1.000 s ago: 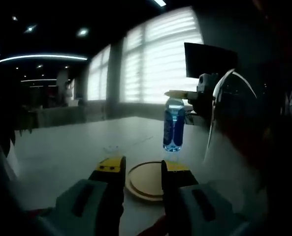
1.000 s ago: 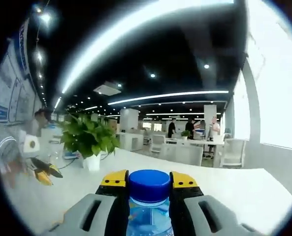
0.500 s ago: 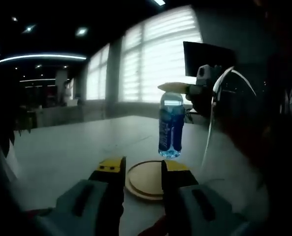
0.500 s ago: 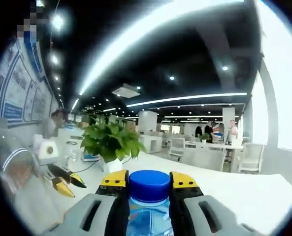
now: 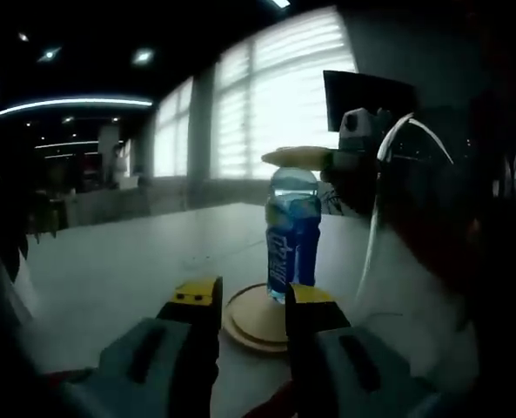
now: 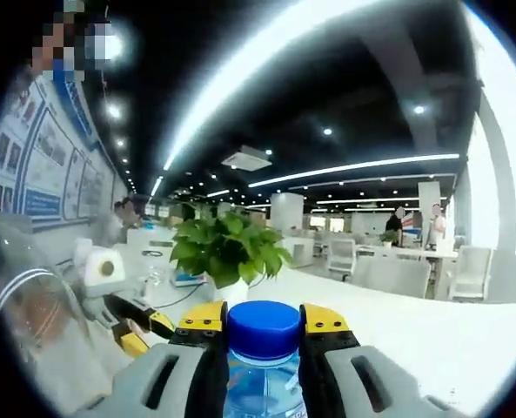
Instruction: Open the cover put in the Mizone put the cover back on
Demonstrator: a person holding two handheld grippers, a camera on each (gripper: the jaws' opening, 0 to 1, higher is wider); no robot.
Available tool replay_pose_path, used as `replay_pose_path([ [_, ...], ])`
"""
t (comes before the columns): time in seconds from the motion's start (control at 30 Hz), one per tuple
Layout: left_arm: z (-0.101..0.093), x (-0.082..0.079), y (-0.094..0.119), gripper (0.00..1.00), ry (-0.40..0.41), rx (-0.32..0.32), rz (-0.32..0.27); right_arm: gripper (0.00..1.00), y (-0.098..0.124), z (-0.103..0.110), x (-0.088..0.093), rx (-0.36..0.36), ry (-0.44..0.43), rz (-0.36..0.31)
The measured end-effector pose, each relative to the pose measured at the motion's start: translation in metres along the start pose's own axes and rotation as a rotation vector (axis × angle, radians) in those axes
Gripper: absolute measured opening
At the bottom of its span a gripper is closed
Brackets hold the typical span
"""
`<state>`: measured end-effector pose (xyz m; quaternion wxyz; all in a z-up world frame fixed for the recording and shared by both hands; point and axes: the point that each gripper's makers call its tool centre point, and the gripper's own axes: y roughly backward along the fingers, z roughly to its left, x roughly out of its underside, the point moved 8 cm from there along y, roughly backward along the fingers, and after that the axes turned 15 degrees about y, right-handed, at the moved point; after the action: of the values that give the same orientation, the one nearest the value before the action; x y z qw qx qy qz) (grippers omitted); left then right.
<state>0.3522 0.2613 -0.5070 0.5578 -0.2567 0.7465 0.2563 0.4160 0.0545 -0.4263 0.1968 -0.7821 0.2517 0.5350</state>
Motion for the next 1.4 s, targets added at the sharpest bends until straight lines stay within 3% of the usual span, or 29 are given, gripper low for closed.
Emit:
replay_pose_path([
  [0.3, 0.001, 0.001, 0.000, 0.23, 0.000, -0.004, 0.004, 0.23, -0.008, 0.007, 0.000, -0.019, -0.021, -0.015],
  [0.5, 0.002, 0.001, 0.000, 0.23, -0.001, -0.017, 0.007, 0.23, -0.015, 0.010, 0.008, -0.021, -0.019, 0.015],
  [0.63, 0.002, 0.000, 0.000, 0.23, -0.001, -0.015, 0.005, 0.23, -0.014, 0.010, 0.009, -0.021, -0.014, 0.013],
  [0.67, 0.002, 0.000, 0.000, 0.23, -0.002, -0.015, 0.004, 0.23, -0.015, 0.010, 0.007, -0.011, -0.007, -0.019],
  [0.8, 0.003, 0.001, 0.000, 0.23, -0.009, -0.026, 0.010, 0.24, -0.010, 0.010, 0.010, -0.021, -0.017, 0.005],
  [1.4, 0.000, -0.002, 0.002, 0.23, 0.010, 0.005, -0.011, 0.24, -0.010, 0.008, 0.011, -0.026, -0.026, -0.017],
])
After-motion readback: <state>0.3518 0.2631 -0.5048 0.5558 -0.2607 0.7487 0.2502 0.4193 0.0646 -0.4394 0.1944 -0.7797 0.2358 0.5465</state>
